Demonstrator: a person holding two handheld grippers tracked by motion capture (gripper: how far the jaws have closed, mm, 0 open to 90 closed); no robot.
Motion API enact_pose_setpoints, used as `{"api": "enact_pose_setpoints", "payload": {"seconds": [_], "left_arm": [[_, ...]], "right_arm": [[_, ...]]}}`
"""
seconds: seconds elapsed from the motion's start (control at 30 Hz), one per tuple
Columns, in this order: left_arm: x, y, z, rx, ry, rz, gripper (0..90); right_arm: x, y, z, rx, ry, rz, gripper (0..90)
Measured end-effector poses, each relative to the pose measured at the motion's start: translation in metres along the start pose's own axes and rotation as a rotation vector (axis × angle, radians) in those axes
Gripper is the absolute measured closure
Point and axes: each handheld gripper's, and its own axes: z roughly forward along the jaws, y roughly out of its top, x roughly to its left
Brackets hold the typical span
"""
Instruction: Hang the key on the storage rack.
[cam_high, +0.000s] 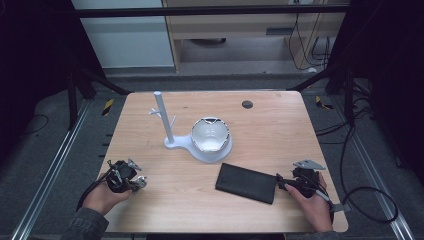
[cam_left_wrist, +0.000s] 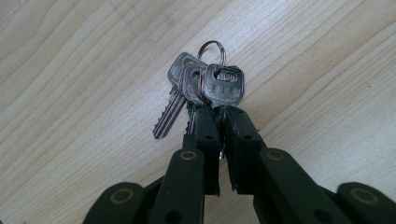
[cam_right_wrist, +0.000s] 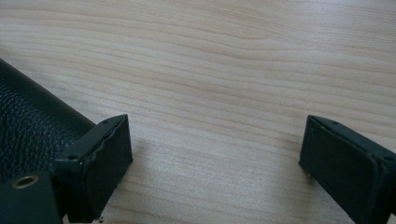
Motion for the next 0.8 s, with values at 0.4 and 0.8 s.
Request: {"api": "enact_pose_setpoints", "payload": {"seconds": [0.4,0.8], "left_arm": [[-0.004,0.002,0.002,-0.011,-0.007,0.014,69.1],[0.007,0.003,0.006,-0.015,-0.062,-0.026,59.0]], "right_arm": [[0.000,0.000,0.000,-0.001,0.000,0.000,9.4],[0.000,0.000,0.000,0.001,0.001,0.002,9.4]]}}
